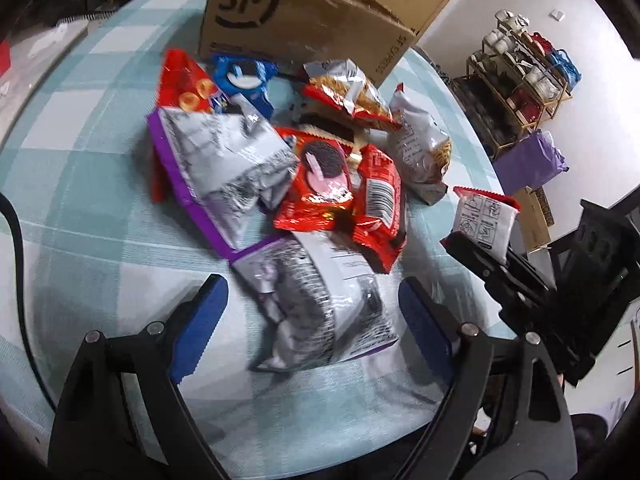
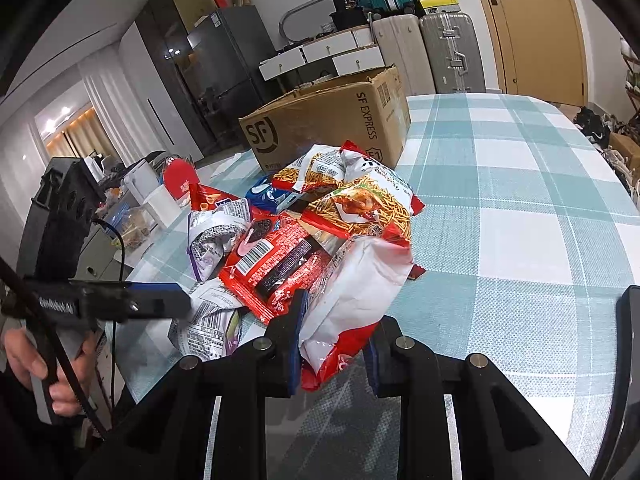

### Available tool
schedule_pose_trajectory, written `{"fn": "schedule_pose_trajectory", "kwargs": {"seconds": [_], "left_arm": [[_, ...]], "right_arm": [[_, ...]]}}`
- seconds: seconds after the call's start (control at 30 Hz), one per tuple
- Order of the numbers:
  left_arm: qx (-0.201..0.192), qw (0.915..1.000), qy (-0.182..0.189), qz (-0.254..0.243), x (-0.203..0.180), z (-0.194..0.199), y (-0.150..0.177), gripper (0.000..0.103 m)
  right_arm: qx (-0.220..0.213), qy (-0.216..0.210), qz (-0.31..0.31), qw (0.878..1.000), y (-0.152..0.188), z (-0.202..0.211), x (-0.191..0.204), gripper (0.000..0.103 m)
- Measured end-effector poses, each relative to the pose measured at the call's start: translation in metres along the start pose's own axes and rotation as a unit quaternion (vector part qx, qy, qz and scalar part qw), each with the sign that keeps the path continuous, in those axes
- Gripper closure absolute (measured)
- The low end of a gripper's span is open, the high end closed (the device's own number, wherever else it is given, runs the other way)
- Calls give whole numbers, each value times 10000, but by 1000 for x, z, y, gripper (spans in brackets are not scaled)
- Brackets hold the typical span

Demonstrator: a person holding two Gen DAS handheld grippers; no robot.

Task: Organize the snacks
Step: 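Grasp the silver bag with the left gripper while the right gripper grasps the white-red bag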

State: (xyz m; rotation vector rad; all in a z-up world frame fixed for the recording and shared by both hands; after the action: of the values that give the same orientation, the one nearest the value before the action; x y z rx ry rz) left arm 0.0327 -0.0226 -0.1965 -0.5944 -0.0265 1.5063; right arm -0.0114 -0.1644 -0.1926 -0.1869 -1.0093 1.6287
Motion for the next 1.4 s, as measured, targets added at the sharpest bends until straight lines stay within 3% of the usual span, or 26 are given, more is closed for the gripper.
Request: {"fn": "schedule_pose_trajectory", "kwargs": {"seconds": [0.07,0.23,0.37,0.57,0.7,1.13,1.4], "left_arm": [[142,9999,41,68,-4,-8,0,17],[173,9987,-417,-238,-13,-15,3,18],[65,9968,-686,-414,-12,-16,5,34],[26,9964,-545,-643,-16,-13,8,55],[-45,9968,-456,-655,-15,-7,9,62],[-443,9956,-263,-781,-10,45,11,63],[-840,9931,-166,-800,-12,80,-7,63]], "right_arm": [[-15,1,13,10000,0,2,1,78],[-60,27,15,10000,0,8,0,78],[-71,14,-24,10000,1,8,-1,78],[-53,20,10,10000,1,9,1,78],[-65,53,43,10000,0,10,3,78],[-170,141,220,9995,-7,23,20,78],[-310,86,397,9987,-26,36,36,78]]}}
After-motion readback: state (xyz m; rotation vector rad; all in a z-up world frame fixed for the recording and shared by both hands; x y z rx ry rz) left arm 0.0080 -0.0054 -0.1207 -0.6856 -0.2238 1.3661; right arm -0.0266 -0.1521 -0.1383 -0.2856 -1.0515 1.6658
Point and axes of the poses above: each gripper's, at about its wrist camera, not at the fingertips, and z roughly against the way its jaws point, x to its left, y to its underside, the point moved 7 cm from there along -z, roughly the way its jaws point, and after that the axes turned 3 degrees about -y, right-handed, at the moved point
